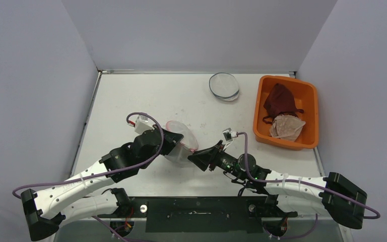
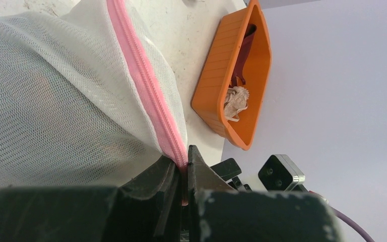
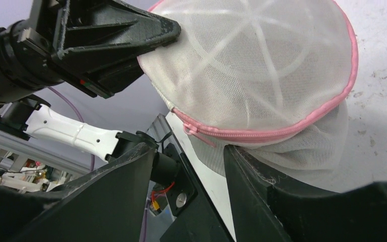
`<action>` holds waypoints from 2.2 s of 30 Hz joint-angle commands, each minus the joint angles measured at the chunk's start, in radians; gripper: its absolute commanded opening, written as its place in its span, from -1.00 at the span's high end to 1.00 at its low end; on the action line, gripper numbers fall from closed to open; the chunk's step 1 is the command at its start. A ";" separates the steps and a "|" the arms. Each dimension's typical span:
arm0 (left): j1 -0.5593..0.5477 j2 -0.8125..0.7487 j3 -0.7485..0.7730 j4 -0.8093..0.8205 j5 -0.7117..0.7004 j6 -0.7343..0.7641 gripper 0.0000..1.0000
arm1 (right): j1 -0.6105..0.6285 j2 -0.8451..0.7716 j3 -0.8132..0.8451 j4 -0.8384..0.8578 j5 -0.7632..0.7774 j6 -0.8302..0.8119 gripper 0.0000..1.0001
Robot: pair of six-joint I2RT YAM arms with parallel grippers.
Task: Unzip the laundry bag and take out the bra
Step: Unzip the laundry bag at the center of the board.
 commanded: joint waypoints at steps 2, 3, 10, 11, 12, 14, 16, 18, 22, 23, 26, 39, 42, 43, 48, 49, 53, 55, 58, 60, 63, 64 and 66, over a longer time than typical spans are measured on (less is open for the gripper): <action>0.003 -0.020 0.024 0.078 0.002 -0.012 1.00 | 0.003 0.011 0.048 0.112 0.022 0.003 -0.06; 0.003 -0.019 0.022 0.078 0.002 -0.012 1.00 | 0.003 0.014 0.049 0.113 0.021 0.003 -0.05; 0.003 -0.018 0.022 0.081 0.003 -0.012 1.00 | 0.003 0.020 0.055 0.111 0.018 0.000 0.07; 0.003 -0.018 0.022 0.080 0.002 -0.011 1.00 | 0.003 0.018 0.054 0.110 0.020 -0.001 0.08; 0.004 -0.016 0.022 0.081 0.002 -0.011 1.00 | 0.003 0.017 0.052 0.109 0.022 -0.001 0.09; 0.003 -0.015 0.022 0.081 0.003 -0.010 1.00 | 0.003 0.012 0.049 0.104 0.026 -0.001 0.13; 0.004 -0.014 0.022 0.081 0.004 -0.009 1.00 | 0.003 0.005 0.046 0.098 0.032 -0.001 0.19; 0.004 -0.014 0.022 0.082 0.005 -0.010 1.00 | 0.003 -0.003 0.040 0.093 0.040 -0.005 0.24; 0.003 -0.013 0.017 0.085 0.010 -0.010 1.00 | 0.003 -0.014 0.038 0.084 0.054 -0.008 0.31; 0.004 -0.013 0.017 0.086 0.012 -0.011 1.00 | 0.004 -0.016 0.038 0.084 0.057 -0.009 0.32; 0.004 -0.013 0.014 0.087 0.012 -0.012 1.00 | 0.003 -0.016 0.040 0.079 0.061 -0.012 0.35; 0.004 -0.016 0.002 0.100 0.020 -0.009 1.00 | 0.003 -0.029 0.037 0.037 0.084 -0.020 0.70; 0.003 -0.019 -0.010 0.108 0.024 -0.011 1.00 | 0.003 -0.036 0.032 0.021 0.084 -0.019 0.82; 0.004 -0.019 -0.014 0.111 0.025 -0.012 1.00 | 0.003 -0.039 0.032 0.011 0.084 -0.020 0.88; 0.004 -0.021 -0.038 0.126 0.038 -0.013 1.00 | 0.005 -0.078 0.038 -0.109 0.148 -0.045 0.89; 0.004 -0.021 -0.047 0.135 0.045 -0.011 1.00 | 0.006 -0.090 0.041 -0.152 0.165 -0.052 0.89; 0.003 -0.023 -0.088 0.185 0.082 -0.006 1.00 | 0.006 -0.149 0.038 -0.345 0.256 -0.068 0.89; 0.003 -0.024 -0.105 0.205 0.099 -0.004 1.00 | 0.006 -0.185 0.021 -0.430 0.310 -0.054 0.89; 0.004 -0.018 -0.124 0.235 0.126 0.006 1.00 | 0.007 -0.237 -0.005 -0.508 0.372 -0.033 0.89; 0.003 -0.011 -0.132 0.261 0.148 0.015 1.00 | 0.006 -0.268 -0.012 -0.546 0.397 -0.037 0.90; 0.004 0.005 -0.146 0.300 0.185 0.045 1.00 | 0.010 -0.313 -0.018 -0.578 0.392 -0.066 0.89; 0.006 0.009 -0.152 0.318 0.199 0.064 1.00 | 0.013 -0.332 -0.020 -0.588 0.386 -0.081 0.89; 0.010 0.018 -0.176 0.374 0.230 0.144 1.00 | 0.020 -0.368 -0.023 -0.604 0.356 -0.123 0.89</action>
